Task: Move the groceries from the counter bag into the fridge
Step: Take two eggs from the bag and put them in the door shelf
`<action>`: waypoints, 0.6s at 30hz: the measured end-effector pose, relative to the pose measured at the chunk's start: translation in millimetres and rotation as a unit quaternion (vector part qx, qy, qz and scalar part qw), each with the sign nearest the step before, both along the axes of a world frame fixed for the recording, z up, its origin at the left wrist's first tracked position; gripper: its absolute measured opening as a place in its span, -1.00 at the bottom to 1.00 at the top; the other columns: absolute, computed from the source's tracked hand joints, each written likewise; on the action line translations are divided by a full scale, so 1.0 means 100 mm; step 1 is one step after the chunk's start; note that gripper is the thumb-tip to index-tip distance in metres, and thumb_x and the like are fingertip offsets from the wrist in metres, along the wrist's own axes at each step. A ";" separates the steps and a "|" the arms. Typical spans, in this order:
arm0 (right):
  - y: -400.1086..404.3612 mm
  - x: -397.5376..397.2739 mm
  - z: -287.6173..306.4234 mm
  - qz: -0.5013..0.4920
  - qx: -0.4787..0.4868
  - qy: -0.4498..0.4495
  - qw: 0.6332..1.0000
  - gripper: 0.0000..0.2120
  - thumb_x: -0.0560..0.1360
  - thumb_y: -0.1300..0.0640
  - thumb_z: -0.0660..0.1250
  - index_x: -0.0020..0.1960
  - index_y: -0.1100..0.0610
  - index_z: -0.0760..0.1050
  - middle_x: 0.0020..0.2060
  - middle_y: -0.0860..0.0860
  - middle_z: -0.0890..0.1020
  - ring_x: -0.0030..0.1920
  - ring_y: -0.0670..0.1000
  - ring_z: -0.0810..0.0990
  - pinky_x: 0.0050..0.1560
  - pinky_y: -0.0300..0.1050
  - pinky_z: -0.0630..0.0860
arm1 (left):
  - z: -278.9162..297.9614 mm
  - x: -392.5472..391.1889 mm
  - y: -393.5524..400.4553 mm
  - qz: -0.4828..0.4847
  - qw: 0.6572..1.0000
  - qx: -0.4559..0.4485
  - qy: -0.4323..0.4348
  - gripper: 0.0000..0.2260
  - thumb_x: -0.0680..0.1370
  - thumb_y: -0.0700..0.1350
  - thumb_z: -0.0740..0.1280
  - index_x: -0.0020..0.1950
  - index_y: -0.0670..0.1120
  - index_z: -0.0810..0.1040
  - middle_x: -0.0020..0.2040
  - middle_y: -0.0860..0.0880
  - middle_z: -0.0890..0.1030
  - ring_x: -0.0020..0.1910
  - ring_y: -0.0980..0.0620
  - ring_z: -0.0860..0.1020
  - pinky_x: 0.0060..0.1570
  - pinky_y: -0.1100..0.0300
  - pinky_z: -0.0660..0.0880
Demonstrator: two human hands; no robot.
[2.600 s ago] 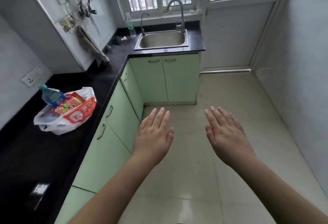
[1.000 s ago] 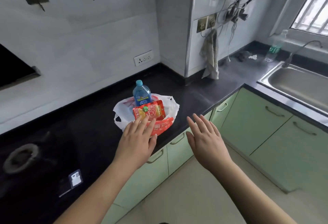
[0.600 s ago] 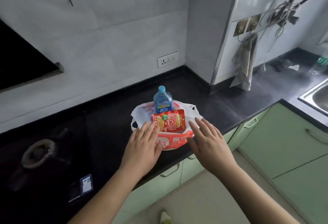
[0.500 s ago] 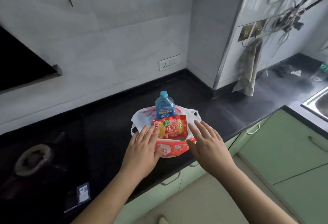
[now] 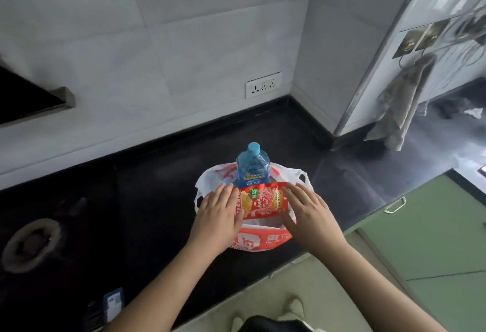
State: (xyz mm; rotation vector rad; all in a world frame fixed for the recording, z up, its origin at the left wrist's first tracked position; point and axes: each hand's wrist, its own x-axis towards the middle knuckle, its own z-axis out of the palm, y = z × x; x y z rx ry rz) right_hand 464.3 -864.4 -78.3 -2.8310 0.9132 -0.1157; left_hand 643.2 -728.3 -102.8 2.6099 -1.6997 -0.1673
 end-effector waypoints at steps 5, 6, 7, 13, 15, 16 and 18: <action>-0.31 0.17 -0.12 0.028 0.047 0.031 0.998 -0.45 0.60 -0.16 0.10 0.53 0.00 0.16 0.52 -0.02 0.23 0.53 0.04 0.13 0.50 -0.01 -0.02 | -0.07 0.02 -0.18 0.033 0.999 0.019 0.014 -0.48 0.65 0.11 -0.08 0.58 -0.09 0.07 0.60 -0.07 0.08 0.57 -0.02 -0.02 0.52 -0.01 0.02; -0.37 0.21 -0.15 0.030 0.054 0.041 0.997 -0.45 0.60 -0.16 0.09 0.54 -0.01 0.13 0.53 -0.02 0.20 0.53 0.04 0.10 0.50 -0.01 -0.04 | -0.09 0.01 -0.20 0.041 0.999 0.020 0.019 -0.48 0.66 0.10 -0.06 0.58 -0.08 0.07 0.60 -0.07 0.08 0.57 -0.02 -0.02 0.53 0.00 0.01; -0.42 0.24 -0.17 0.035 0.058 0.050 0.996 -0.44 0.60 -0.16 0.08 0.54 -0.01 0.11 0.53 -0.02 0.19 0.54 0.04 0.09 0.50 -0.01 -0.05 | -0.11 0.01 -0.23 0.049 0.998 0.024 0.024 -0.49 0.66 0.10 -0.05 0.58 -0.08 0.06 0.60 -0.06 0.07 0.57 -0.02 -0.02 0.52 0.00 0.00; -0.71 0.41 -0.37 0.059 0.086 0.086 0.991 -0.44 0.60 -0.14 0.10 0.53 0.00 0.09 0.53 0.01 0.20 0.53 0.08 0.10 0.50 0.06 0.04 | -0.21 0.08 -0.40 0.083 0.995 0.022 0.046 -0.51 0.65 0.08 0.06 0.55 -0.06 0.14 0.55 -0.05 0.22 0.54 0.00 0.12 0.48 0.05 0.08; -0.76 0.45 -0.41 0.066 0.081 0.090 0.990 -0.45 0.61 -0.12 0.11 0.53 0.02 0.10 0.52 0.03 0.22 0.52 0.09 0.13 0.49 0.04 0.05 | -0.23 0.11 -0.44 0.089 0.995 0.010 0.052 -0.54 0.64 0.07 0.11 0.51 -0.05 0.23 0.47 -0.02 0.35 0.47 0.03 0.28 0.41 0.07 0.22; -0.78 0.46 -0.43 0.069 0.078 0.093 0.990 -0.45 0.61 -0.11 0.12 0.53 0.03 0.11 0.51 0.03 0.25 0.52 0.09 0.15 0.49 0.04 0.07 | -0.24 0.12 -0.45 0.093 0.994 0.005 0.056 -0.55 0.63 0.07 0.13 0.49 -0.05 0.25 0.43 0.00 0.39 0.42 0.04 0.34 0.37 0.08 0.28; -0.80 0.47 -0.45 0.072 0.078 0.099 0.989 -0.46 0.61 -0.08 0.14 0.53 0.02 0.10 0.48 0.02 0.31 0.49 0.08 0.22 0.48 0.02 0.11 | -0.24 0.13 -0.46 0.101 0.993 0.005 0.066 -0.55 0.63 0.07 0.16 0.49 -0.04 0.27 0.38 0.00 0.46 0.34 0.04 0.43 0.28 0.08 0.37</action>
